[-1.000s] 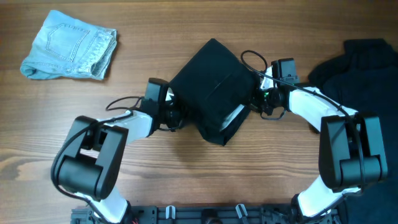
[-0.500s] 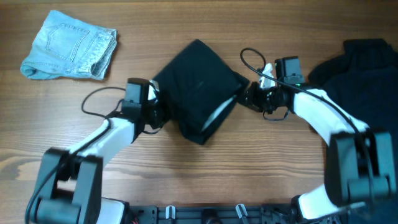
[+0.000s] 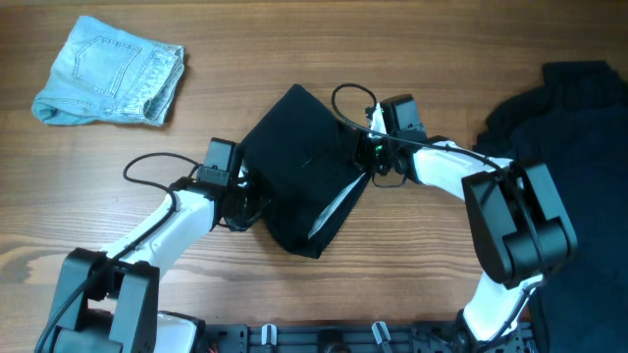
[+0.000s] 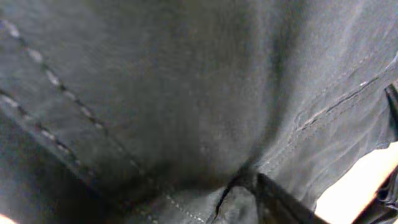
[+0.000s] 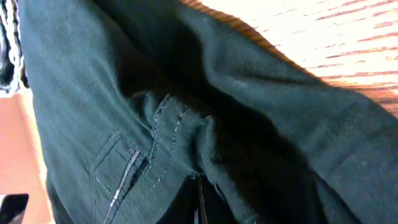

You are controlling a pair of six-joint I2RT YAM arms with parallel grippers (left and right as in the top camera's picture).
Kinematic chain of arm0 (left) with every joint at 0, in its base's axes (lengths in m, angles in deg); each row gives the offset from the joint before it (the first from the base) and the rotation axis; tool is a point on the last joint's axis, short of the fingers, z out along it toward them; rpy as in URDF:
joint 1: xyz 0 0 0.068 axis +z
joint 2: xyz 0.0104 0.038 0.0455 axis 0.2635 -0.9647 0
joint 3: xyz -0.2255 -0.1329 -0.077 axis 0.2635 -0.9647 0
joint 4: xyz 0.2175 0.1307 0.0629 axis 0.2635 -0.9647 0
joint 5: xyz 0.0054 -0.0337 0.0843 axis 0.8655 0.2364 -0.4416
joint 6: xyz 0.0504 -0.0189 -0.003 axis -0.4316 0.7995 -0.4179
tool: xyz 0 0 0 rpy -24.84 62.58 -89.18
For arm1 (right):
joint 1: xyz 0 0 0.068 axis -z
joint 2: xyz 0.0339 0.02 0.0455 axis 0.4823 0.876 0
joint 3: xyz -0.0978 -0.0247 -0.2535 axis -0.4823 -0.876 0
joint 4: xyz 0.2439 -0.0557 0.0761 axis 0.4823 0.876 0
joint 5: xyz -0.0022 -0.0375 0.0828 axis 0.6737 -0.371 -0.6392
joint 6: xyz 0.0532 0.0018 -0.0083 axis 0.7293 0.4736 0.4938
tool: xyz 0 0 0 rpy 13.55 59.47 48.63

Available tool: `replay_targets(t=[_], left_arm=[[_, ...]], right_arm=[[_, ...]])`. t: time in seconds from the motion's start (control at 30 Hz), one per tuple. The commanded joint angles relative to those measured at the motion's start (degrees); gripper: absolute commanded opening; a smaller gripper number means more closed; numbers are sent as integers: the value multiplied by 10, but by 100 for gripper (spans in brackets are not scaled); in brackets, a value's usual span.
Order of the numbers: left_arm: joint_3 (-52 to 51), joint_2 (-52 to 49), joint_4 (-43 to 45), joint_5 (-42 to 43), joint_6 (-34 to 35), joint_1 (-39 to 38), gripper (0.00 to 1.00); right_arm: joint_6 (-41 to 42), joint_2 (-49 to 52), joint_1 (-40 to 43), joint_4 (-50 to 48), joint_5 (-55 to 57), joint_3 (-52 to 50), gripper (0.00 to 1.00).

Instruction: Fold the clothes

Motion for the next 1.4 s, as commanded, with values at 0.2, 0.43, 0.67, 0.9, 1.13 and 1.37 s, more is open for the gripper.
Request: replay_targets(t=[0.2, 0.43, 0.67, 0.9, 1.13, 1.37], left_arm=[[-75, -46, 163, 34, 175, 5, 92], [-82, -131, 270, 38, 219, 0, 12], [-68, -40, 242, 127, 59, 20, 4], [51, 165, 129, 212, -38, 163, 4], [143, 87, 351, 222, -35, 324, 4], [383, -160, 425, 279, -16, 344, 4]], right_arm=[[22, 23, -1, 10, 17, 0, 4], [20, 22, 1, 10, -10, 0, 4], [-10, -98, 12, 90, -106, 0, 4], [-136, -343, 12, 325, 21, 0, 5], [-134, -350, 12, 335, 24, 0, 5], [-132, -350, 12, 335, 26, 0, 5]])
